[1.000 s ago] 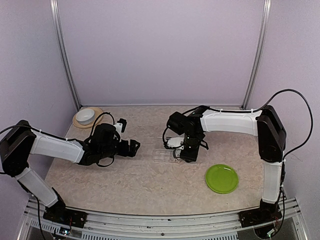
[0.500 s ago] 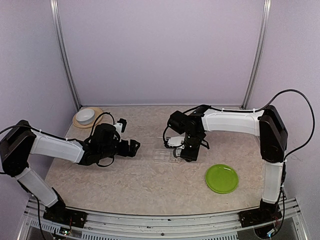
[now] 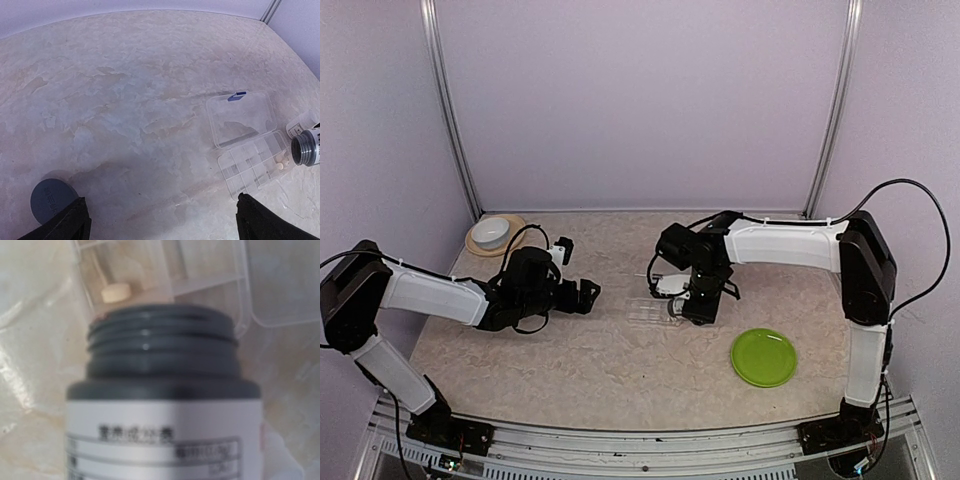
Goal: Sort the pills into containers
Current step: Pour the pill into the compartment of the pill container, then pick up the lid of the pill bottle from the center of the board.
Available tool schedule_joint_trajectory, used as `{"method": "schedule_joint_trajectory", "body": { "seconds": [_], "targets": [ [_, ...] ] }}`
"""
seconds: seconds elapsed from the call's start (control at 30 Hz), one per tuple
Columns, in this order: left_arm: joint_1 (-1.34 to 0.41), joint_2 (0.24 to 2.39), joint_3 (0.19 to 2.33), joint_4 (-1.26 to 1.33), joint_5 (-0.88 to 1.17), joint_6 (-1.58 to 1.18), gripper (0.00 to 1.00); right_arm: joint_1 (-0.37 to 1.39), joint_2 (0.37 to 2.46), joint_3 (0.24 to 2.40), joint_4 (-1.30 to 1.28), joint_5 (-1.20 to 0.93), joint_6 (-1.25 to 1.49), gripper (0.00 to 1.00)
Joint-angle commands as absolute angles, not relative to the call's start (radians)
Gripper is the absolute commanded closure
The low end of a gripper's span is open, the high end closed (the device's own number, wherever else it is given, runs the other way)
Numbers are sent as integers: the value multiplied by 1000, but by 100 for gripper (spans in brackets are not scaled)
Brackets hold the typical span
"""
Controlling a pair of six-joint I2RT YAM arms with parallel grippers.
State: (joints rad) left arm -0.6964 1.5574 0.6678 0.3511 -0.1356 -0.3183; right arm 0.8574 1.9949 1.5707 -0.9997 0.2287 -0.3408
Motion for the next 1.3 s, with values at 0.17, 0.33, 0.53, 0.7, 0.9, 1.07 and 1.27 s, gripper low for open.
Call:
{"method": "schedule_joint_trajectory", "body": {
  "seconds": [0.17, 0.33, 0.53, 0.7, 0.9, 1.07, 1.27],
  "targets": [
    [-703, 1548, 675, 359, -143, -329, 1, 864, 1926, 1550, -989, 241, -318, 100],
    [-703, 1549, 675, 360, -143, -330, 1, 864, 1899, 1523, -974, 235, -311, 100],
    [-703, 1551, 675, 360, -142, -330, 1, 865, 1853, 1476, -923, 227, -301, 100],
    [-703, 1552, 675, 359, -141, -330, 1, 864, 1791, 1400, -830, 203, -302, 100],
    [-704, 1551, 675, 360, -142, -330, 1, 865, 1720, 1289, -673, 175, -303, 100],
    [-704, 1549, 675, 359, -145, -329, 1, 865, 1641, 1164, -476, 166, -294, 100],
    [-704, 1549, 675, 359, -146, -330, 1, 864, 1534, 990, -220, 166, -279, 100]
  ]
}}
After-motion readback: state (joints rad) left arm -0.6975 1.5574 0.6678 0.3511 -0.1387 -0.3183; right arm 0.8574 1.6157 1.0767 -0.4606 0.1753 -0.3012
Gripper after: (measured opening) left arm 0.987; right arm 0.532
